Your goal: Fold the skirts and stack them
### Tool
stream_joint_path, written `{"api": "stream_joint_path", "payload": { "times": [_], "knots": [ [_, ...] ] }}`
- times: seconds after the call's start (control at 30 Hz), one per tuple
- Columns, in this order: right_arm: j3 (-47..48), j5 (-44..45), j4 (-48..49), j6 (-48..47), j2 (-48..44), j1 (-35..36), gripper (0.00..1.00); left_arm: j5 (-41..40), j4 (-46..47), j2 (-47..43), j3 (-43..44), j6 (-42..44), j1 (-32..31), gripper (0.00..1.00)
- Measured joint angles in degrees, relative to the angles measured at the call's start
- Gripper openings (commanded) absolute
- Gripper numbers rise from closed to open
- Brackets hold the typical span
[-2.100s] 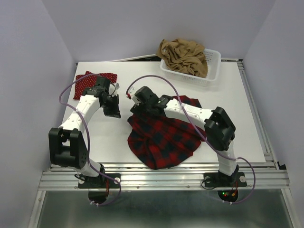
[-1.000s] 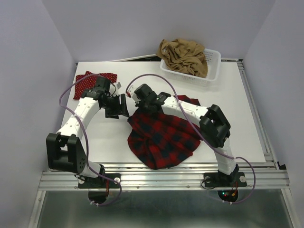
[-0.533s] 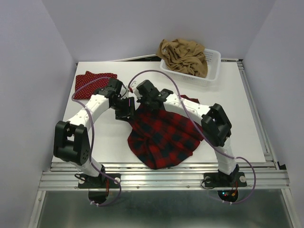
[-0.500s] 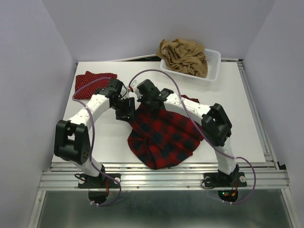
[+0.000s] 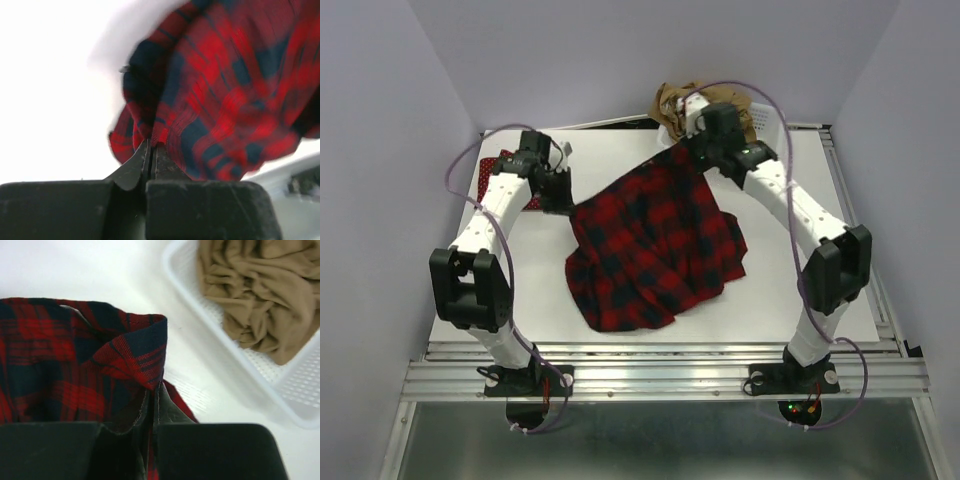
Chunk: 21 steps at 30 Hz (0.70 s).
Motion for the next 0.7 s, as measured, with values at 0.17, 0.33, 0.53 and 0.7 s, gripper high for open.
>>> {"api": "stream_joint_path", "payload": {
  "times": [0.17, 0.33, 0.53, 0.7],
  "knots": [
    [0.0, -9.5, 2.2, 4.1, -6.8, -12.0, 0.01, -5.6, 4.6, 0.4, 15.4, 7.7, 1.5, 0.0],
    [0.0, -18.2, 6.4, 7.9, -11.5, -18.8, 0.01, -5.5, 13.7, -4.0, 17.9, 15.5, -0.6, 0.0],
    [-5.5, -27.6, 12.0, 9.8, -20.0, -21.5, 0.01, -5.5, 26.6, -20.5, 3.9, 23.3, -1.2, 0.0],
    [-16.7, -33.8, 14.9, 9.0, -32.4, -22.1, 0.01, -2.8, 31.7, -35.4, -5.9, 27.1, -1.2, 0.0]
  ]
}}
